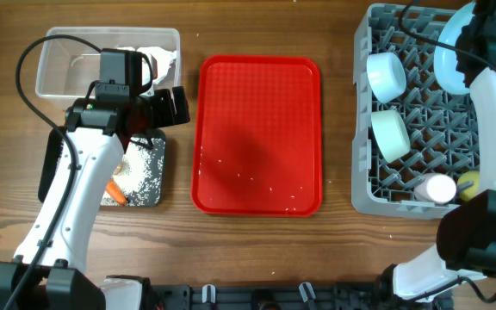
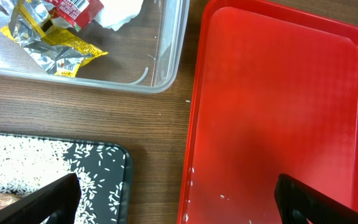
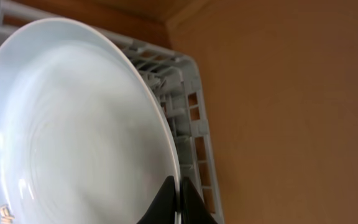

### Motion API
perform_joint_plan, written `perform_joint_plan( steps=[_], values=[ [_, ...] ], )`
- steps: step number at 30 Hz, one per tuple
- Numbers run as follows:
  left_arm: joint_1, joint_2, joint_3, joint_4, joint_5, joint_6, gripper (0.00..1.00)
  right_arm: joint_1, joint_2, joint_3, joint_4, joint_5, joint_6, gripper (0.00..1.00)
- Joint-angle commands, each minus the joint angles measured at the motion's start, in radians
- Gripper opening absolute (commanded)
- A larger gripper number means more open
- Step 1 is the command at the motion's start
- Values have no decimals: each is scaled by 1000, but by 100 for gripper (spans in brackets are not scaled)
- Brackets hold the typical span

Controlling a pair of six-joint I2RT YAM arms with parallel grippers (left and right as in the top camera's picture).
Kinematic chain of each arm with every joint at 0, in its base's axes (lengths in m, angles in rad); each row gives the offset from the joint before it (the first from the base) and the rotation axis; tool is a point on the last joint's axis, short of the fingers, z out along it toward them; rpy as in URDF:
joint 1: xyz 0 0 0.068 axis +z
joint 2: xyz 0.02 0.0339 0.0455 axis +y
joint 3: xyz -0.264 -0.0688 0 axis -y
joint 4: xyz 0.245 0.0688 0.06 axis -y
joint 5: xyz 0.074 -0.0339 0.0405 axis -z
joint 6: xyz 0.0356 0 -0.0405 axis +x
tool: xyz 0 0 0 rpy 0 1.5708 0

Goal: Sort waste into correct bins and load items into the dishwasher rack
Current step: 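Stand the light-blue plate upright in the rack with the right gripper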

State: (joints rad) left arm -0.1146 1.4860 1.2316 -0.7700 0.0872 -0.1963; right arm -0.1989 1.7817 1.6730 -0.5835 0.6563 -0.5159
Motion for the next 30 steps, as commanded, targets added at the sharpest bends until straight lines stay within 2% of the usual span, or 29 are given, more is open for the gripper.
perform_joint_plan(
  steps=[1, 7, 10, 13, 14, 16, 18, 20, 22, 25, 27, 29, 30],
  values=[
    [5, 3, 5, 2, 8, -2, 100, 9, 12, 2, -35, 25, 23, 4],
    [5, 3, 5, 2, 8, -2, 100, 11, 13, 2, -150, -73, 171, 5],
    [5, 3, 5, 2, 8, -2, 100, 11, 13, 2, -155, -73, 179, 6],
    [6, 3, 5, 2, 8, -2, 100, 11, 13, 2, -154, -77, 179, 11],
    [5, 3, 5, 2, 8, -2, 100, 11, 13, 2, -155, -95, 179, 15],
    [5, 3, 5, 2, 8, -2, 100, 11, 13, 2, -154, -115, 180, 40],
    [5, 3, 5, 2, 8, -2, 100, 11, 13, 2, -152, -128, 180, 52],
    [5, 3, 5, 2, 8, -2, 100, 11, 8, 2, -140, -138, 273, 72],
    [5, 3, 5, 2, 8, -2, 100, 14, -18, 3, -140, -172, 369, 77],
    [5, 3, 5, 2, 8, -2, 100, 47, -125, 3, -141, -309, 389, 77],
    [5, 3, 5, 2, 8, -2, 100, 119, -248, 3, -149, -370, 385, 78],
    [5, 3, 5, 2, 8, -2, 100, 219, -362, 3, -143, -378, 385, 89],
    [5, 3, 5, 2, 8, -2, 100, 285, -422, 3, -135, -385, 387, 100]
  ],
)
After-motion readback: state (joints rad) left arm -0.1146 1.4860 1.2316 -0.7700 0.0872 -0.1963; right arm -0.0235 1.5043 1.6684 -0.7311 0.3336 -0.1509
